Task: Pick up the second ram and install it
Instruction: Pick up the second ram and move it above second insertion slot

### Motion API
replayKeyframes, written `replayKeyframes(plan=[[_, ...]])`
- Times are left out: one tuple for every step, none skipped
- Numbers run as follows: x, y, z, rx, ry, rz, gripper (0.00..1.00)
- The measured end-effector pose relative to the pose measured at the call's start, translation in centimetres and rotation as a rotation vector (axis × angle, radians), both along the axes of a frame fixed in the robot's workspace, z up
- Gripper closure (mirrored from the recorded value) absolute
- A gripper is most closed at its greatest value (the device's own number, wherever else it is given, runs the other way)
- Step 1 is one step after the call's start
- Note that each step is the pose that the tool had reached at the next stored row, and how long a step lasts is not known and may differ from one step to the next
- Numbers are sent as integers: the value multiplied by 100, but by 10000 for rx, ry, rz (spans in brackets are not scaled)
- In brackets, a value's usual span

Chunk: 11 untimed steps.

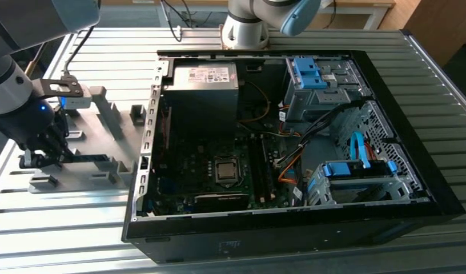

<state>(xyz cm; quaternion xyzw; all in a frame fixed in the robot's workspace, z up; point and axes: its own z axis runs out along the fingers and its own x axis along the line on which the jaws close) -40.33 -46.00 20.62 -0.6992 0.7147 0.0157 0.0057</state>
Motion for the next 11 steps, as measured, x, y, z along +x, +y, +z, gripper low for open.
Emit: replayKeyframes(plan=[[0,0,4,0,0,0,86],[0,0,4,0,0,0,86],[0,0,5,-1,2,0,86],[0,0,6,-1,2,0,86],[0,0,6,-1,2,0,86],[0,0,8,-2,2,0,86],[0,0,11,-2,3,0,86],[0,-1,15,-3,3,0,86],[0,-1,20,-3,5,0,86],[0,0,23,-2,3,0,86],[0,0,26,-1,1,0,86]])
